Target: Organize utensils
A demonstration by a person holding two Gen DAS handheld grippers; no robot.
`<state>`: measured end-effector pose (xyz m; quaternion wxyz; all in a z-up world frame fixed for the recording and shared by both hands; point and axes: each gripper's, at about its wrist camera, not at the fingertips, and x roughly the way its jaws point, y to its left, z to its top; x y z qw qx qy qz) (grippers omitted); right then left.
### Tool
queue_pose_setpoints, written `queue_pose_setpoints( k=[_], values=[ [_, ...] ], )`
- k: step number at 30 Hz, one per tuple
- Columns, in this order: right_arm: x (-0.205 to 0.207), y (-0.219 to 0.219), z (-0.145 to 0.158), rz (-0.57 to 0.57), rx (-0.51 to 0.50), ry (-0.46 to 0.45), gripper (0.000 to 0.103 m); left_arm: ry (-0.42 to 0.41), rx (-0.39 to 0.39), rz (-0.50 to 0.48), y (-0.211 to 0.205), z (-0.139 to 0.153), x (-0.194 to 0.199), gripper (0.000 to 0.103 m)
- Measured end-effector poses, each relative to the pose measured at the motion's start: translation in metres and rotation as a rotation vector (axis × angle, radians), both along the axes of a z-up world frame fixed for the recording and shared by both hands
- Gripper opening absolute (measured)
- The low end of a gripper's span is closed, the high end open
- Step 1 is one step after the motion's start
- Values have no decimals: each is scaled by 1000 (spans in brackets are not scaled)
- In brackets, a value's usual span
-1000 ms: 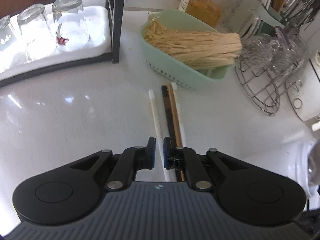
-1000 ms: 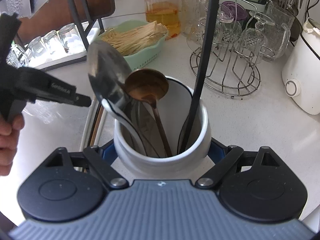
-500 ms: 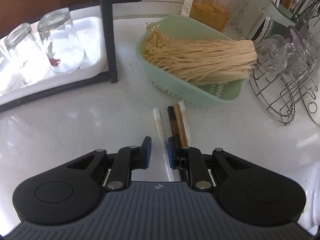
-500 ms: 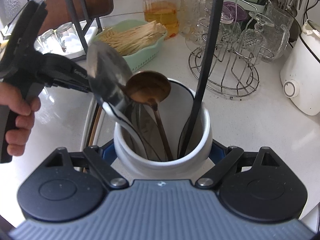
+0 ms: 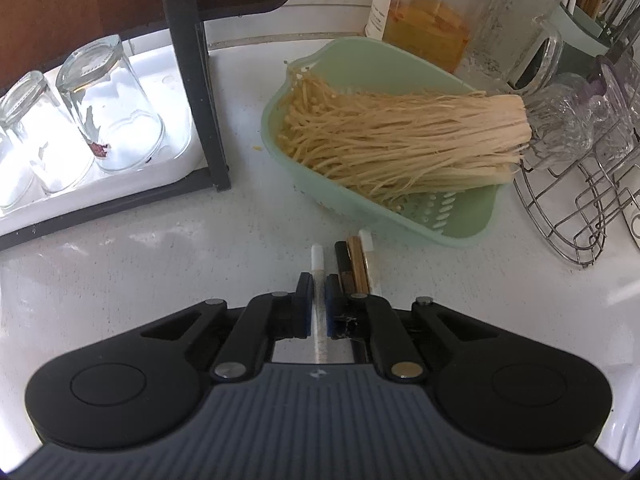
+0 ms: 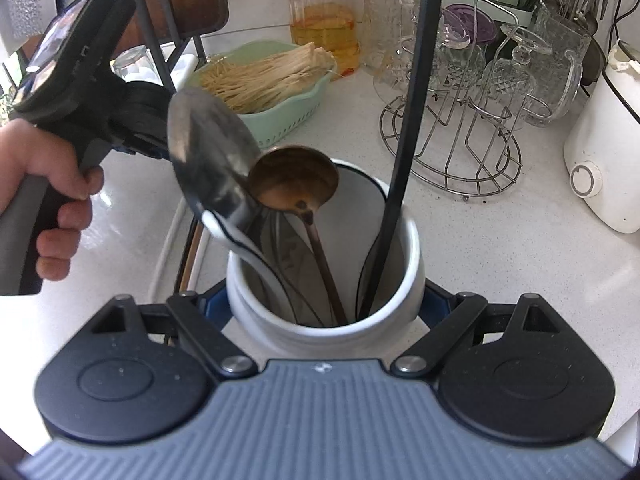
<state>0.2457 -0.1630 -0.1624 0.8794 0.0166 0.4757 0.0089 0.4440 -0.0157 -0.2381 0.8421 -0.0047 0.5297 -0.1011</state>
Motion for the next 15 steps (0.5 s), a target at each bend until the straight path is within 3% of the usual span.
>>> queue_pose_setpoints(
  k=[15],
  values=[
    [-1, -4, -1, 33, 23, -31, 92, -88, -89, 6, 22, 56, -66, 7]
  ],
)
